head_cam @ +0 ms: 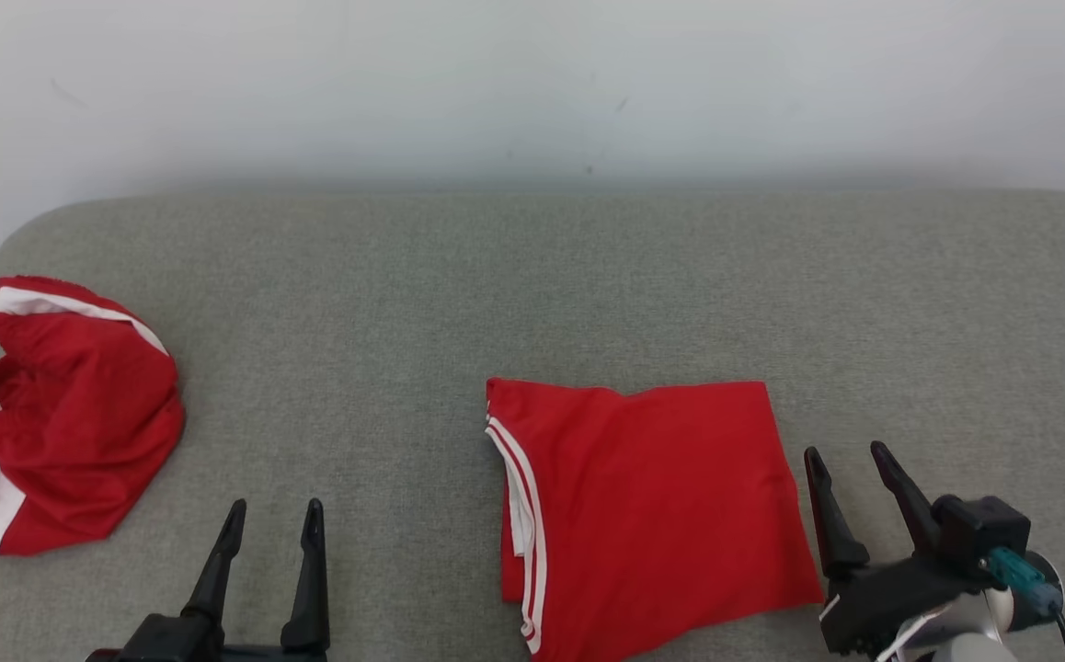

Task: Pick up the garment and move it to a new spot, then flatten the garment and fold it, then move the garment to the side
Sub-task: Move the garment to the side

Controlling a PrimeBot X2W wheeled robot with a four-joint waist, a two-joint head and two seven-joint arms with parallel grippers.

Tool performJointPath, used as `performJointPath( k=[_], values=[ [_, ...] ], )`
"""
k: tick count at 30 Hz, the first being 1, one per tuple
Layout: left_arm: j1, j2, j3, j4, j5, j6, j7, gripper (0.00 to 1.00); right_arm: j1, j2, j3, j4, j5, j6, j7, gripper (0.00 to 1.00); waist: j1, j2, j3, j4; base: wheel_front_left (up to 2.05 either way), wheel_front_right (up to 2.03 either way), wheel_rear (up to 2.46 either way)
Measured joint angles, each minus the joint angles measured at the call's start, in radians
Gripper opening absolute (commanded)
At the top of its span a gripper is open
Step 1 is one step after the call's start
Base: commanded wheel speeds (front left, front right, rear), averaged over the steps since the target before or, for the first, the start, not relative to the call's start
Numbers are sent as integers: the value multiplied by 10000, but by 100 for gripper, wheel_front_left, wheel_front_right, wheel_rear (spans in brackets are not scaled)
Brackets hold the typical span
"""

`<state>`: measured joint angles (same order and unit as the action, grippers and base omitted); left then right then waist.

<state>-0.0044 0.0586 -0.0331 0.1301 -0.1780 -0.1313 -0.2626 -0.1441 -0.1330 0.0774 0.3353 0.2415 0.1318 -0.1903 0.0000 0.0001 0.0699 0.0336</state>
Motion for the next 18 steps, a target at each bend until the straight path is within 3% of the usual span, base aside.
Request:
performJointPath(
  k=[10, 18],
  values=[
    [-435, -27, -238, 86, -67, 0, 0, 100, -1640, -295, 466, 2429, -58, 0, 947, 100, 1, 0, 502, 417, 0, 0, 0],
    [-593, -33, -257, 165, -94, 0, 0, 100, -2094, -215, 899, 3881, 190, 0, 1193, 100, 0, 0, 707, 597, 0, 0, 0]
  ],
)
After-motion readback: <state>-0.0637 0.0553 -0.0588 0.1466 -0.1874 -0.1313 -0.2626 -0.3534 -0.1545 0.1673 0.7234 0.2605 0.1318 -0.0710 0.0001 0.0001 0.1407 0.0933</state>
